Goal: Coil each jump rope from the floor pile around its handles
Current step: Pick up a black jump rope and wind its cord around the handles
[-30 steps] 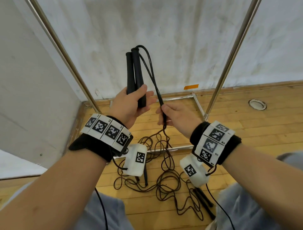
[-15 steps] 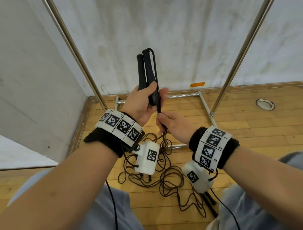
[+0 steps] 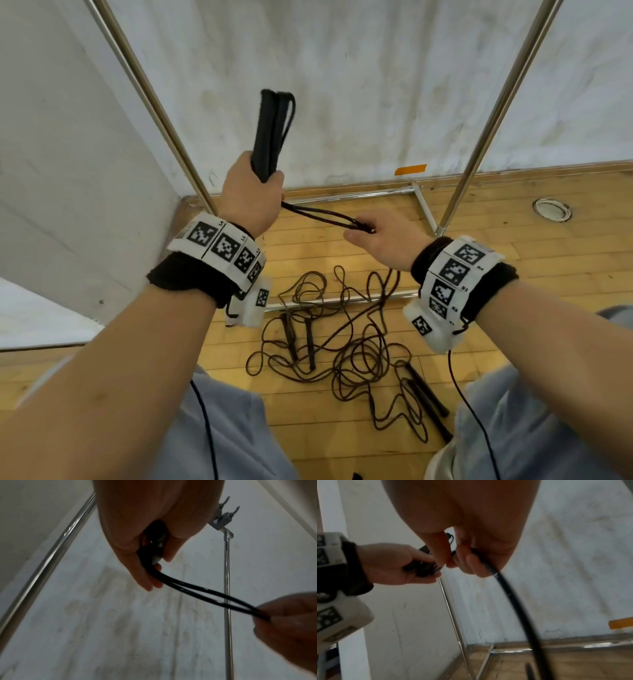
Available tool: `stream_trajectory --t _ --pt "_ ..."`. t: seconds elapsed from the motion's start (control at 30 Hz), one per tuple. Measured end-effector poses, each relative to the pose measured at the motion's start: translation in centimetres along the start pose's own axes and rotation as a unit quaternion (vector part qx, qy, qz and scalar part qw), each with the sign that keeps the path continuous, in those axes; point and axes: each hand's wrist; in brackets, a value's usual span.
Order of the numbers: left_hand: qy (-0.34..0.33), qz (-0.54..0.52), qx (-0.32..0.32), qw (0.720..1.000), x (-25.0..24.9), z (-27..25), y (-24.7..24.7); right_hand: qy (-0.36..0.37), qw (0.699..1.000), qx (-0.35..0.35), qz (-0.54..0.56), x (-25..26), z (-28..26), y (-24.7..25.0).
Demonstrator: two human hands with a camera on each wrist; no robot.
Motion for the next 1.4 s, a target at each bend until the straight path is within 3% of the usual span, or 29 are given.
stream_trajectory --t 0.13,0.3,0.4,0.53,0.6,0.73,0.9,1.0,1.17,1.3,1.4 --pt "-0.027 0.216 0.124 0.968 1.1 -0.4 -0.1 0.024 0.998 -0.013 -0.063 0.2 0.2 1.3" --pt "-0.050 0.191 0.280 0.939 0.6 -1.8 -0.8 0.073 0.990 -0.083 -0.089 0.5 0.1 2.7" --pt "-0.069 0.182 0.319 0.928 0.0 -2.3 -0.9 0.083 0.984 -0.112 -0.107 0.9 0.0 3.3" --pt "-0.115 0.345 0.329 0.871 -0.2 -3.5 -2.3 0.127 0.975 -0.110 -0.143 2.0 -0.4 3.2" --pt "-0.127 0.379 0.322 0.858 0.0 -4.4 -3.3 0.147 0.966 -0.107 -0.184 2.7 -0.5 2.9" --pt "-0.146 0.388 0.328 0.849 0.0 -5.3 -3.9 0.094 0.961 -0.135 -0.225 2.3 -0.3 4.3" --pt "-0.175 0.347 0.339 0.857 -1.0 -5.4 -3.2 -0.012 0.978 -0.127 -0.166 0.2 0.7 5.7" --pt "-0.189 0.311 0.366 0.857 -1.5 -5.3 -2.4 -0.017 0.994 -0.095 -0.054 -0.7 1.1 5.9" --pt "-0.184 0.176 0.361 0.897 -2.6 -4.8 -0.4 -0.017 0.995 -0.060 0.083 -1.5 1.3 6.0" --pt "-0.111 0.019 0.325 0.939 -3.3 -4.9 0.1 0.008 0.986 -0.059 0.154 -1.0 1.2 4.1" --pt "-0.046 -0.065 0.286 0.955 -3.5 -4.8 0.2 -0.007 0.982 -0.085 0.170 -0.1 1.2 2.2"
Point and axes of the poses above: each hand's wrist, its own z-axis towards the middle knuckle, its own y-axis out of the back of the hand, x = y × z, and after that the axes turned 2 degrees about z, right-handed
